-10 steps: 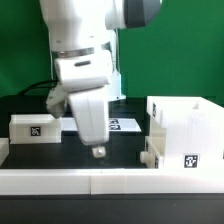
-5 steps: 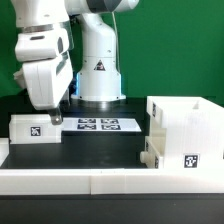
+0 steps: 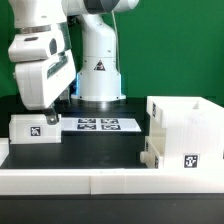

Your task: Assemble drawer

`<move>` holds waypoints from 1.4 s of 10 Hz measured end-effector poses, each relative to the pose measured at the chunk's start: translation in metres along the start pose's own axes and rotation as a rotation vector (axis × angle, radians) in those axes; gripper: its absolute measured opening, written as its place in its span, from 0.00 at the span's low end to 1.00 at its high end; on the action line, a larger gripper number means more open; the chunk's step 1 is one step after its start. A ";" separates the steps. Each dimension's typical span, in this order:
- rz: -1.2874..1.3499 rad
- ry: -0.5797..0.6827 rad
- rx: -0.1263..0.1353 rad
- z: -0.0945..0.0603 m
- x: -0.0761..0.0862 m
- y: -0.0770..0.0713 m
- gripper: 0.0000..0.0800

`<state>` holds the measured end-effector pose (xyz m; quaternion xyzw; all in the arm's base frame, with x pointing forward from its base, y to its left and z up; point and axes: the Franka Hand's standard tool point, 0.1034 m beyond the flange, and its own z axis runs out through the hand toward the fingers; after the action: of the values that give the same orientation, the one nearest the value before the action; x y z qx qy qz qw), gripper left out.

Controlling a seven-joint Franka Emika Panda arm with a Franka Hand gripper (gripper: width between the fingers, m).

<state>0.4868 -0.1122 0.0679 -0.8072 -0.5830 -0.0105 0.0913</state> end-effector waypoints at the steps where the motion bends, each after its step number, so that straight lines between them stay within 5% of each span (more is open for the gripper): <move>1: 0.055 0.000 0.000 0.000 0.000 0.000 0.81; 3: 0.166 0.001 -0.007 0.000 -0.002 -0.001 0.81; 5: 0.367 0.008 -0.043 -0.001 -0.017 -0.017 0.81; 9: 0.612 0.025 -0.039 0.006 -0.046 -0.046 0.81; 14: 0.954 0.032 -0.033 0.006 -0.042 -0.044 0.81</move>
Offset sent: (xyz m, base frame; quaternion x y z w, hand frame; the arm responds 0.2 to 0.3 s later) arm -0.0327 -0.0181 0.0047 -0.0512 0.0090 0.1870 0.9810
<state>0.4310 -0.1369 0.0627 -0.9858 -0.1458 0.0106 0.0820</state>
